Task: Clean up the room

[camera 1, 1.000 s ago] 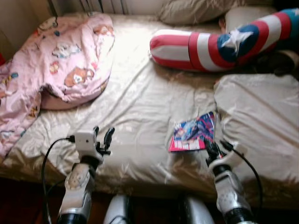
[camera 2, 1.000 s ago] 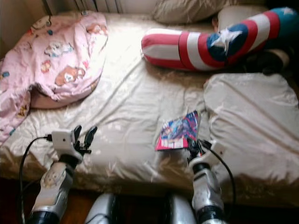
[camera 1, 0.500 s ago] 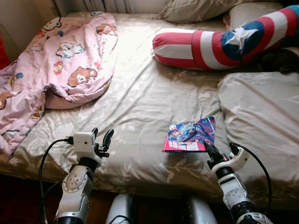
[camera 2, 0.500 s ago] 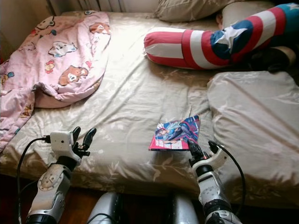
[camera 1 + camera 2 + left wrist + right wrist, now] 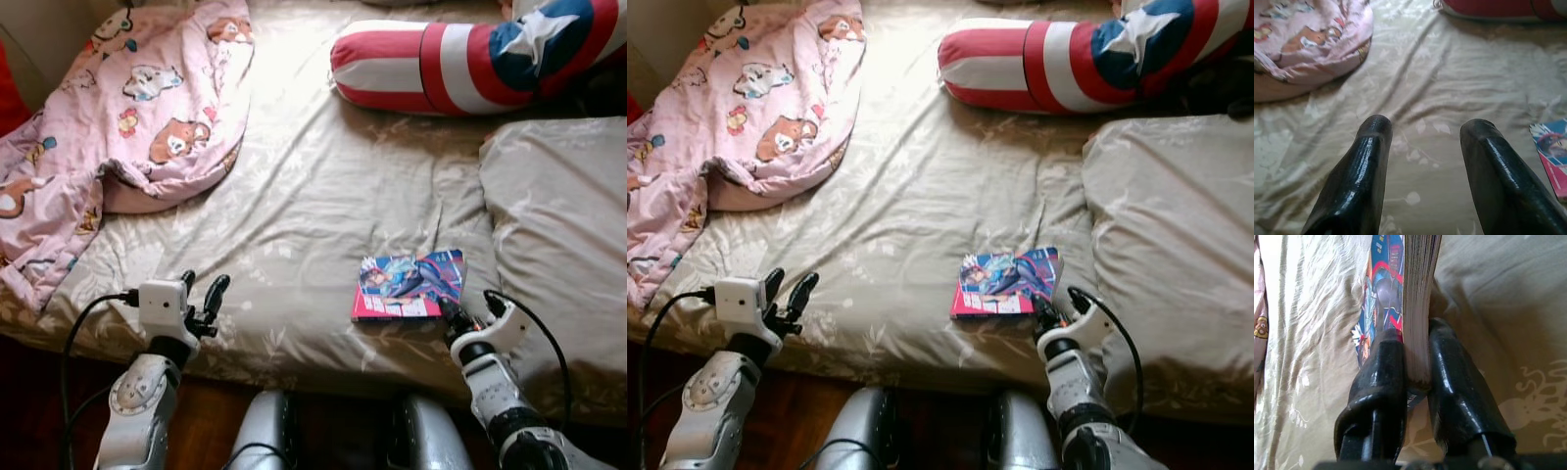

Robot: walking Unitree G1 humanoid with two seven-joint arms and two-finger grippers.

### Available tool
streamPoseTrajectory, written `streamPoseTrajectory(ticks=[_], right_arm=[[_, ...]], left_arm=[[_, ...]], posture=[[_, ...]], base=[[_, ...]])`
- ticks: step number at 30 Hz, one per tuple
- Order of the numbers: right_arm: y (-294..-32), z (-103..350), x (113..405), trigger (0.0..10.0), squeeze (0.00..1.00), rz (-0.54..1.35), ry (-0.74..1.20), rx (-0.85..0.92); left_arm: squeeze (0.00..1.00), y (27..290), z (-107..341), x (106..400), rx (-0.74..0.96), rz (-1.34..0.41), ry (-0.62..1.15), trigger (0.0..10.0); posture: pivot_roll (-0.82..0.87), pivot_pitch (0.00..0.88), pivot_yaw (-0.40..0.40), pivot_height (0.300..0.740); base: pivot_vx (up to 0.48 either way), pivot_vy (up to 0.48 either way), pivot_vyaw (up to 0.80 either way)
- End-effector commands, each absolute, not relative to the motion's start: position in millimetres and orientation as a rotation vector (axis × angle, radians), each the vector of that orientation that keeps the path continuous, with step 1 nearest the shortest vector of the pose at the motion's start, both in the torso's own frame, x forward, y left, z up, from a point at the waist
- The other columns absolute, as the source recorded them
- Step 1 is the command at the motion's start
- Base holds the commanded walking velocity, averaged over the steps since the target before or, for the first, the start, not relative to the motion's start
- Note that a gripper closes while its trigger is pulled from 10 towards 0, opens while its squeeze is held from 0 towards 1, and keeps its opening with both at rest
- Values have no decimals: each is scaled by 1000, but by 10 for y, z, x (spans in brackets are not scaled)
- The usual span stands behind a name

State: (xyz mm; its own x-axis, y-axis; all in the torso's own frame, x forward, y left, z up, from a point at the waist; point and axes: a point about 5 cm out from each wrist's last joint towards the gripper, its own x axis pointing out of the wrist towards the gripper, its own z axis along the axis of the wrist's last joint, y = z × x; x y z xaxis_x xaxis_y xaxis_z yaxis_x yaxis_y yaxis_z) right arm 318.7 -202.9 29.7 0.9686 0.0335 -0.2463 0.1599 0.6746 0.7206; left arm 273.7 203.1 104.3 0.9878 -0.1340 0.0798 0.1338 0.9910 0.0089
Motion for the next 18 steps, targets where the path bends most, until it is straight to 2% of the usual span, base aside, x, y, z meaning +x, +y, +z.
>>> streamPoseTrajectory(ticks=[1, 7, 18], right_arm=[[-1975, 205, 3129, 10000, 0, -72, 308, 781], [-1959, 142, 3091, 10000, 0, -138, 329, 821], [-2029, -14, 2958, 10000, 0, -244, 438, 771]], left_arm=[[0, 2073, 999, 2665, 17, -131, -44, 10000], [0, 2072, 987, 2604, 13, -128, -22, 10000], [0, 2056, 994, 2555, 6, -122, -4, 10000]], posture=[[210, 365, 118, 634], [215, 381, 120, 634], [226, 392, 114, 634]], base=[[0, 0, 0], [0, 0, 0], [0, 0, 0]])
